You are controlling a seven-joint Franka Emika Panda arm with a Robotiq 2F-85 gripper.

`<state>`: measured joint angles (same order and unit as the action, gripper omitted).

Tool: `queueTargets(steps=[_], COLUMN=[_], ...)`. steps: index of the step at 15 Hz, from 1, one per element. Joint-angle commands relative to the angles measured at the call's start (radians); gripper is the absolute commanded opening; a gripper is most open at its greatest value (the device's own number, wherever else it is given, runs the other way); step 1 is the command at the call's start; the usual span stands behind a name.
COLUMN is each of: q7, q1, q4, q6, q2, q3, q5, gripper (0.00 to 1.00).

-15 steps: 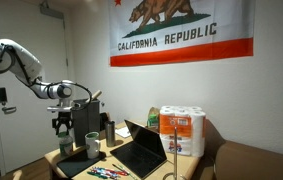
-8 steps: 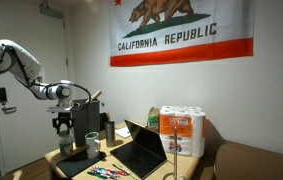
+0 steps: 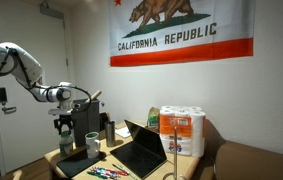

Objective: Pick up the green lid from the table and place it on top of the jar on the left, place the jar inside the grey bin

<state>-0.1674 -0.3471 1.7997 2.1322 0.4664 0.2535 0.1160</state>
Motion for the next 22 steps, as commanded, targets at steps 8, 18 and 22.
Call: queueTargets(steps=[8, 18, 22], q7=[0.008, 0.012, 0.010], q1=[-0.001, 0.005, 0.003], q4=[0.025, 0.048, 0.051], q6=[0.089, 0.142, 0.124], q2=[-0.003, -0.015, -0.011], q3=[0.001, -0.002, -0.004], q5=[0.017, 0.014, 0.019], gripper=[0.40, 0.40, 0.40])
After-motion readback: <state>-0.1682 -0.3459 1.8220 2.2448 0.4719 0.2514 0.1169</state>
